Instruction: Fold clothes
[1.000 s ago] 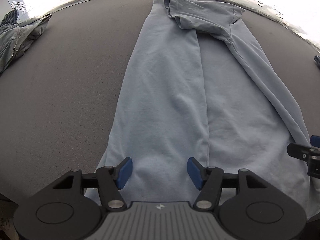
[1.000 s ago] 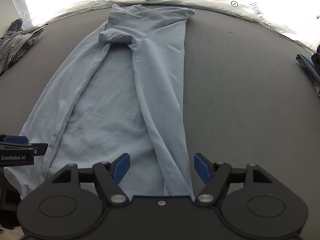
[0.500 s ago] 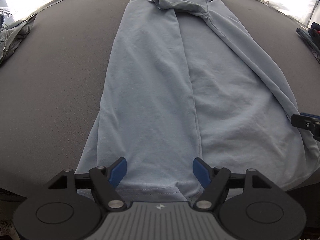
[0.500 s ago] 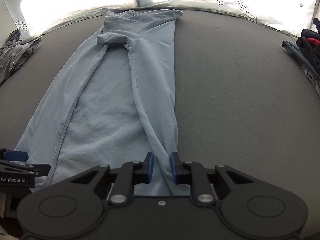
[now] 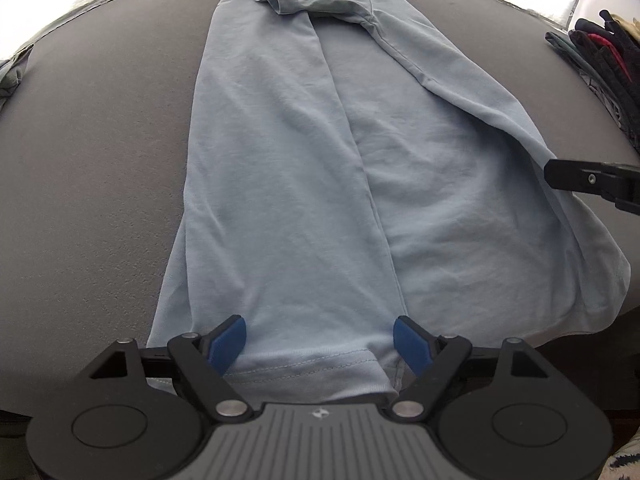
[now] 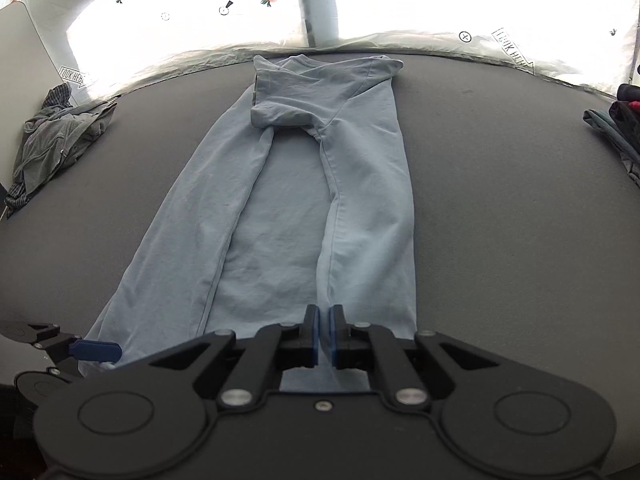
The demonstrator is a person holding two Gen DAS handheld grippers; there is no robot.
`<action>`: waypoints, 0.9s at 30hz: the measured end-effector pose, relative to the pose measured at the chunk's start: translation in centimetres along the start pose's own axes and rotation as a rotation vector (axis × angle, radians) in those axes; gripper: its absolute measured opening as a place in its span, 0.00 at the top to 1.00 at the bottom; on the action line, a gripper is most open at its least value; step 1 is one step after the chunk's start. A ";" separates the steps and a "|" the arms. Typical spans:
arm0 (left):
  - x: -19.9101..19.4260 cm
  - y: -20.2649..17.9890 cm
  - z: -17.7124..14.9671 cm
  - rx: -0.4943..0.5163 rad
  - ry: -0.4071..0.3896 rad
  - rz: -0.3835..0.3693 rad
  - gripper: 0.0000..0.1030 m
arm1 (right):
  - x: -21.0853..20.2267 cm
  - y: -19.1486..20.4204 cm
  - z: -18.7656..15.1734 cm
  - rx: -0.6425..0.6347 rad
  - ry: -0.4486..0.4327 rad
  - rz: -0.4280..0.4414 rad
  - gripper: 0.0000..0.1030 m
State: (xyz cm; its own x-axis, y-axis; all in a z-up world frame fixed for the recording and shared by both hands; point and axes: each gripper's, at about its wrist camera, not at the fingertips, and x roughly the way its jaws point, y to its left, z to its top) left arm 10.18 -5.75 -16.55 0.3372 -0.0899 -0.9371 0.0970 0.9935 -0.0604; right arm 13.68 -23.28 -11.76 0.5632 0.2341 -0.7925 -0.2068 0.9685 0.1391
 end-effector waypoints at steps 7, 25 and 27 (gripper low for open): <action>0.3 0.4 -0.2 -0.007 0.003 -0.056 0.10 | 1.4 1.8 0.0 0.067 0.052 0.112 0.94; 0.7 1.8 0.8 -0.047 0.031 -0.055 0.10 | 1.3 1.8 -2.5 0.053 0.060 0.041 0.70; 0.6 1.7 0.7 -0.035 0.032 -0.047 0.10 | 2.2 2.2 -2.6 0.034 0.074 0.039 0.68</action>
State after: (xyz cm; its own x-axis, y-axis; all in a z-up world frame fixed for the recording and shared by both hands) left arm 11.21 -4.17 -17.02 0.3025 -0.1343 -0.9436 0.0786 0.9902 -0.1157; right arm 12.35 -20.82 -14.71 0.4939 0.2659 -0.8278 -0.1997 0.9613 0.1896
